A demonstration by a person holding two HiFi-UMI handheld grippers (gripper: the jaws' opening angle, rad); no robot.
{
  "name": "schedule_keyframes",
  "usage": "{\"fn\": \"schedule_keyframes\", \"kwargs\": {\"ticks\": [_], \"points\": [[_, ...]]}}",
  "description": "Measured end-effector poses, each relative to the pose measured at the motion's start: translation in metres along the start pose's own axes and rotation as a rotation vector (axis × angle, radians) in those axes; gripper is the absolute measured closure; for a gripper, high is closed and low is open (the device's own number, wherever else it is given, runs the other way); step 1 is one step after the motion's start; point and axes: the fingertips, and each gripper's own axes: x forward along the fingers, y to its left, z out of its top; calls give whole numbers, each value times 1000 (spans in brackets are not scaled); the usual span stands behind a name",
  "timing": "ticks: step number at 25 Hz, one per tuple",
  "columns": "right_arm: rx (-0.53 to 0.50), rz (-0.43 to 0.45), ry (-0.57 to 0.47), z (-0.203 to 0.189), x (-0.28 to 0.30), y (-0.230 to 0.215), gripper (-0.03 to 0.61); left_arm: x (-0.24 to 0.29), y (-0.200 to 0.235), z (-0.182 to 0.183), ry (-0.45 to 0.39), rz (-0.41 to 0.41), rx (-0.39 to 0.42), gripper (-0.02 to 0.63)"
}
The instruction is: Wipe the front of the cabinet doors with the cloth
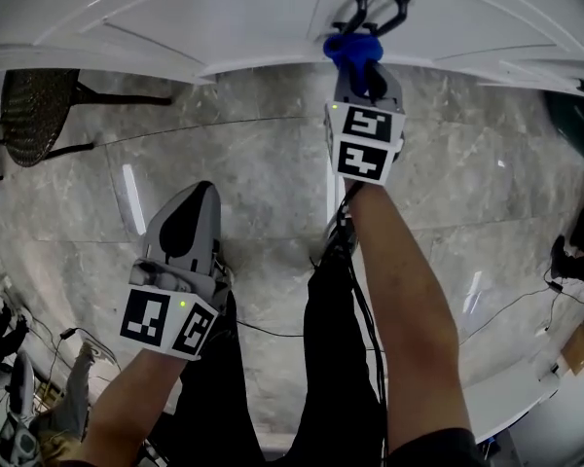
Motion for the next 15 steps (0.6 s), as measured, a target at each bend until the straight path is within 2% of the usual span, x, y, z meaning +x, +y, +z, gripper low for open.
{"fn": "schedule_keyframes", "kwargs": {"ticks": [2,5,10,13,15], "points": [[12,11,3,-5,-3,23,528,-9,12,1,3,-2,13,615],[18,63,11,-9,-2,81,528,-27,44,3,12,13,36,615],[-13,206,2,-1,15,209,528,-65,105,3,27,63,37,615],[-78,311,-32,11,29,285,528,-84,132,-4,41,88,33,615],[-116,368,-39,17,38,321,528,-91,144,-11,50,106,25,615]]}}
